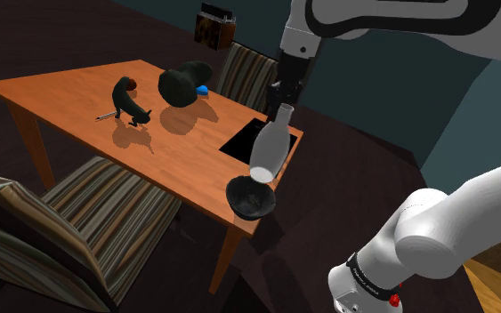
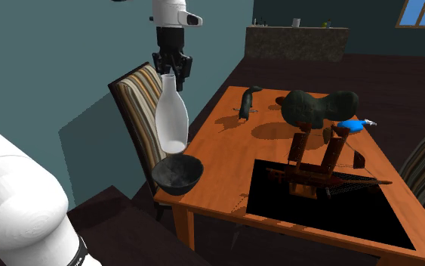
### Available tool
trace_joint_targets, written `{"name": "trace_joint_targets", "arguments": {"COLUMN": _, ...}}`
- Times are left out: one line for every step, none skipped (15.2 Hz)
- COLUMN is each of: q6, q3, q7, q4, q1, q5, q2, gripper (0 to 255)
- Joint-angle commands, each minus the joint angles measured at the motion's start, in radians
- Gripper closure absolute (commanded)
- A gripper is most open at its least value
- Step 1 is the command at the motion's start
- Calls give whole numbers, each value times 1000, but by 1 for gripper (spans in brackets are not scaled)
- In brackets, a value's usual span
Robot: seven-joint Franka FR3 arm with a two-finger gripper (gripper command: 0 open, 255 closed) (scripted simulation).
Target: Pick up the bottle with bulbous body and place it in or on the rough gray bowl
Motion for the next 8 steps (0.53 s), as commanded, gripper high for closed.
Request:
{"name": "trace_joint_targets", "arguments": {"q6": 29, "q3": 1, "q7": 0, "q4": -29, "q1": 0, "q5": 0, "q2": -1, "gripper": 255}}
{"name": "trace_joint_targets", "arguments": {"q6": 43, "q3": 1, "q7": 0, "q4": -42, "q1": 0, "q5": 0, "q2": 0, "gripper": 255}}
{"name": "trace_joint_targets", "arguments": {"q6": 56, "q3": 1, "q7": 0, "q4": -55, "q1": 0, "q5": 0, "q2": 0, "gripper": 255}}
{"name": "trace_joint_targets", "arguments": {"q6": 70, "q3": 1, "q7": 0, "q4": -67, "q1": 1, "q5": 1, "q2": 2, "gripper": 255}}
{"name": "trace_joint_targets", "arguments": {"q6": 83, "q3": 1, "q7": 0, "q4": -80, "q1": 1, "q5": 1, "q2": 3, "gripper": 255}}
{"name": "trace_joint_targets", "arguments": {"q6": 97, "q3": 1, "q7": 0, "q4": -92, "q1": 1, "q5": 1, "q2": 4, "gripper": 255}}
{"name": "trace_joint_targets", "arguments": {"q6": 111, "q3": 1, "q7": 0, "q4": -104, "q1": 1, "q5": 1, "q2": 6, "gripper": 255}}
{"name": "trace_joint_targets", "arguments": {"q6": 124, "q3": 2, "q7": 0, "q4": -115, "q1": 1, "q5": 1, "q2": 8, "gripper": 255}}
